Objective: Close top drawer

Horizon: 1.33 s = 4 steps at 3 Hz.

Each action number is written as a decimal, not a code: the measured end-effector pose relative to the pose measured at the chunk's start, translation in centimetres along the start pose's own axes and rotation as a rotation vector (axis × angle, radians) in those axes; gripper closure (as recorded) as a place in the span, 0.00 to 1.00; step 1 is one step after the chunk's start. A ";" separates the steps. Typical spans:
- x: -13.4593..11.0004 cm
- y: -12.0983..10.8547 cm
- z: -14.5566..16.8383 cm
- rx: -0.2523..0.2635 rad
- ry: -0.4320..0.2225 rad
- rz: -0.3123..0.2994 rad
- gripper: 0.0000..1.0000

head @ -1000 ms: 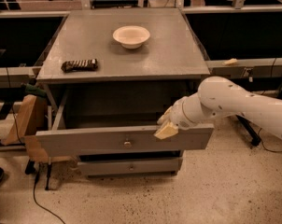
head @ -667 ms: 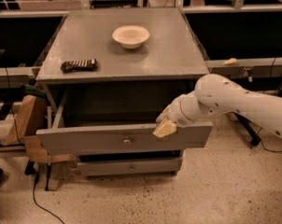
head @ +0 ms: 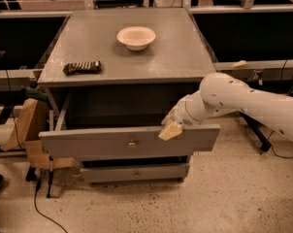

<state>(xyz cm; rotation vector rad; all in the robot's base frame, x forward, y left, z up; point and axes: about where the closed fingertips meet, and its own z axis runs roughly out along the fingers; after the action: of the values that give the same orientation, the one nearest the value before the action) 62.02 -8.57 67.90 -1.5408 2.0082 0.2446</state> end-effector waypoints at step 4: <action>-2.3 -4.2 1.4 0.027 0.029 0.036 0.00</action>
Offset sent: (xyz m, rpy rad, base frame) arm 0.1063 0.0224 0.0191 -0.0431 0.0242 -0.0884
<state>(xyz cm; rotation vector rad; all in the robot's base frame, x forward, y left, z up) 66.80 -7.31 68.90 -1.5007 2.0548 0.2104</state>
